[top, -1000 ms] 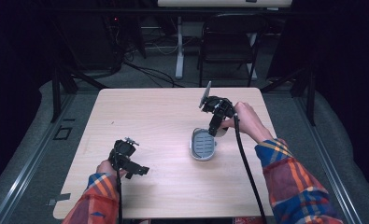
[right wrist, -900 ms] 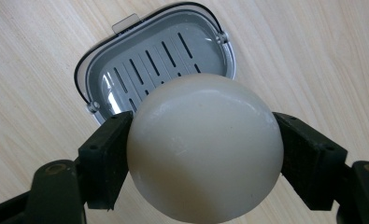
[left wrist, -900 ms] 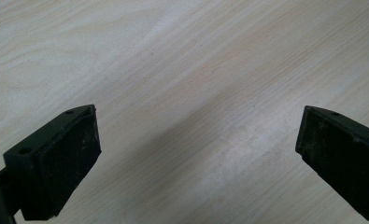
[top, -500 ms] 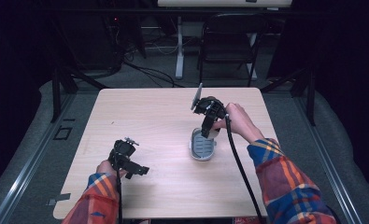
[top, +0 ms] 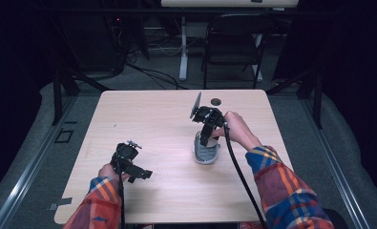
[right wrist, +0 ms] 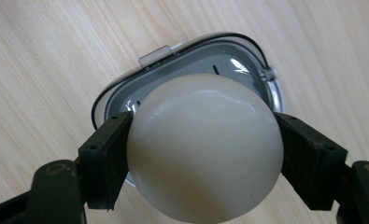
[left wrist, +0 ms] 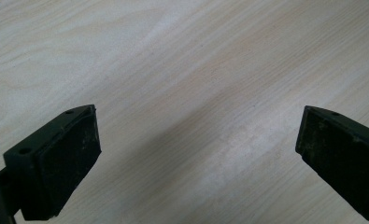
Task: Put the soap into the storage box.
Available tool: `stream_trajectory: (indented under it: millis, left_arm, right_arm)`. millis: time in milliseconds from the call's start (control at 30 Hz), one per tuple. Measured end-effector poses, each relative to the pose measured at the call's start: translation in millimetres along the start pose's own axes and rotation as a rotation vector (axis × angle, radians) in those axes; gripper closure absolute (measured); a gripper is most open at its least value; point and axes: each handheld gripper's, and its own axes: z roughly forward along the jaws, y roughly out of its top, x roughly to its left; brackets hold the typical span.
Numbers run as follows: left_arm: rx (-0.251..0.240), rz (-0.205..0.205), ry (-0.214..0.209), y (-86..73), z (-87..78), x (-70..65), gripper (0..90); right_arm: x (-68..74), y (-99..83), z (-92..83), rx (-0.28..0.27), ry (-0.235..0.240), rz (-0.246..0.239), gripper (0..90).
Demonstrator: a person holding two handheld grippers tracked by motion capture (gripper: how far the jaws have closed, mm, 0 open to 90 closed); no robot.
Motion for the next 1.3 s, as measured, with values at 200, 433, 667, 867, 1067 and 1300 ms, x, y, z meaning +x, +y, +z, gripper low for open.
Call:
stream_trajectory:
  millis: [200, 433, 667, 867, 1067, 1300]
  left_arm:
    - [0.0, 0.0, 0.001, 0.0, -0.1, -0.2, 0.0]
    - [0.001, 0.0, 0.001, 0.1, 0.0, -0.1, 0.0]
    - [0.002, 0.0, 0.003, 0.1, 0.1, -0.1, 0.0]
    - [0.001, -0.002, 0.002, -0.1, 0.1, -0.4, 0.0]
    - [0.003, 0.001, 0.005, 0.2, 0.2, -0.3, 0.0]
    - [0.002, 0.001, 0.005, 0.2, 0.1, -0.3, 0.0]
  right_arm:
    - [1.9, -1.0, 14.1, 0.004, 0.018, 0.001, 24.2]
    - [2.4, -3.6, 24.9, 0.004, 0.014, -0.018, 24.1]
    - [4.7, -5.9, 33.2, -0.013, 0.009, -0.036, 24.1]
    - [4.4, -6.6, 35.6, -0.002, 0.005, -0.045, 24.0]
    - [2.8, -9.7, 38.2, -0.007, 0.007, -0.049, 23.9]
    - [1.1, -13.9, 38.5, -0.015, 0.014, -0.042, 23.8]
